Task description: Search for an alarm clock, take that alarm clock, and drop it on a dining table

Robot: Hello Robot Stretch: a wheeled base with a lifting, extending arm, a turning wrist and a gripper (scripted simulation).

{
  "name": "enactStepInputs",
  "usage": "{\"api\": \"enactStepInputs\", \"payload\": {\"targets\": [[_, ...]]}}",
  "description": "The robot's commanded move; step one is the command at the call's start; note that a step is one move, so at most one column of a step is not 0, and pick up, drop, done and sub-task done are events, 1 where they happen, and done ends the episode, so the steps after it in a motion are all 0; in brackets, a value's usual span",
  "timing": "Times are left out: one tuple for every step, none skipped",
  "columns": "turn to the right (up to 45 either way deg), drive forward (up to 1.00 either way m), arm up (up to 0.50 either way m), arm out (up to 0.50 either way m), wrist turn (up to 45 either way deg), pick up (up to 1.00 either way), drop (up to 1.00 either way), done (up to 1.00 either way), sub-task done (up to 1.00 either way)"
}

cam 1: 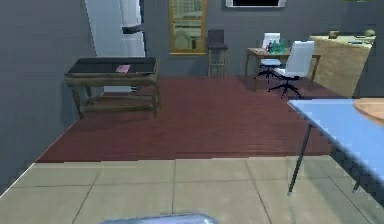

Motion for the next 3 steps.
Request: {"api": "enactStepInputs", "payload": {"targets": [[9.0,0.0,0.0,0.0,0.0,0.0,0.0,0.0,0.0],[0.0,0.9,0.0,0.0,0.0,0.0,0.0,0.0,0.0],[-24.0,0.0,0.0,0.0,0.0,0.0,0.0,0.0,0.0]]}}
